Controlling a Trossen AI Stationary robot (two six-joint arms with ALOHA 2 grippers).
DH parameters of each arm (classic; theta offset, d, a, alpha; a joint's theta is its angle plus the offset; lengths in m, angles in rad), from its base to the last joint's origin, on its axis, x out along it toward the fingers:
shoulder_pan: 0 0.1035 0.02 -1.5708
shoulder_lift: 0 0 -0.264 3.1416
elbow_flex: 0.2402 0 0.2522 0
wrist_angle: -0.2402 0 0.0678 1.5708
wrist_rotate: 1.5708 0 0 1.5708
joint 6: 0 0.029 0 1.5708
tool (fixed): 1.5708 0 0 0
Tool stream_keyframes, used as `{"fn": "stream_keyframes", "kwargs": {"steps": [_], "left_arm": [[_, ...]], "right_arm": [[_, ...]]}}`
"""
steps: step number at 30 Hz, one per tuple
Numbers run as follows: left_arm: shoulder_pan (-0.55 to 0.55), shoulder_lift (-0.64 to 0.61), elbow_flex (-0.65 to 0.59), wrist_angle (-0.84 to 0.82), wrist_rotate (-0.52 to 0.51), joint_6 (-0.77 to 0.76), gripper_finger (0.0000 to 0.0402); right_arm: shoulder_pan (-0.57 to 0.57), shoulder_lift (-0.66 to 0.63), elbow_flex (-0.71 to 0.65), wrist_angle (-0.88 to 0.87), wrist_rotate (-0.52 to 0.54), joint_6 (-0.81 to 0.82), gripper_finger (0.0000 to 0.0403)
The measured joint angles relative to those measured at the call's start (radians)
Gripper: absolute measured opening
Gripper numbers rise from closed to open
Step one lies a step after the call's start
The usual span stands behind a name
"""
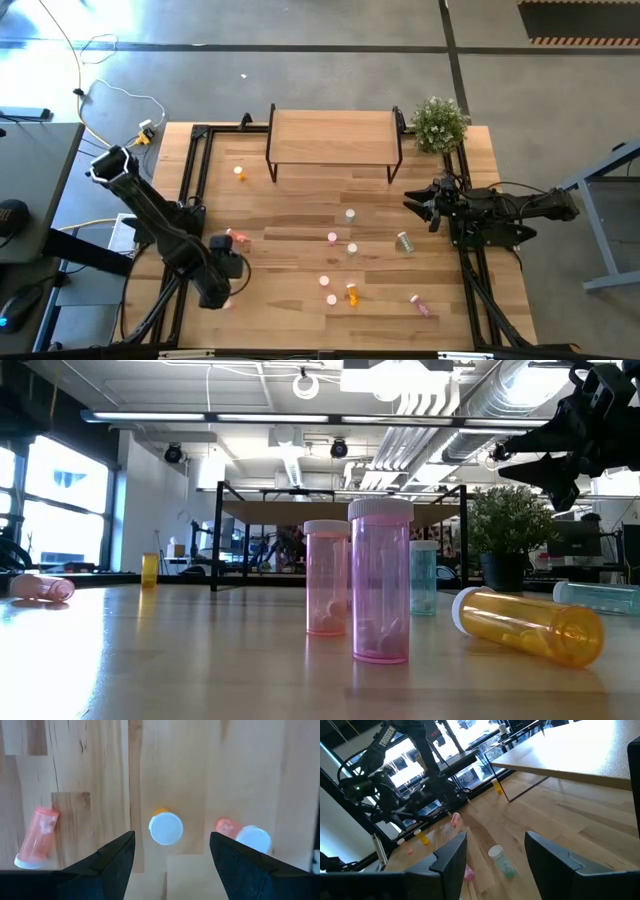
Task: Pick and place medicine bottles onto shelf by color
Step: Put the bottom left orange pill bottle on the shelf
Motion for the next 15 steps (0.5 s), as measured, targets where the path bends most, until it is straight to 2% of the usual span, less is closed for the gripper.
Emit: {"fn": "stream_keyframes", "kwargs": {"steps": [15], "left_arm": [[0.020,0.114,0.000,0.044,-0.002,-0.004,0.0245]], "right_arm": [[0.000,0.000,0.000,0.000,0.000,0.000,0.0191]]}}
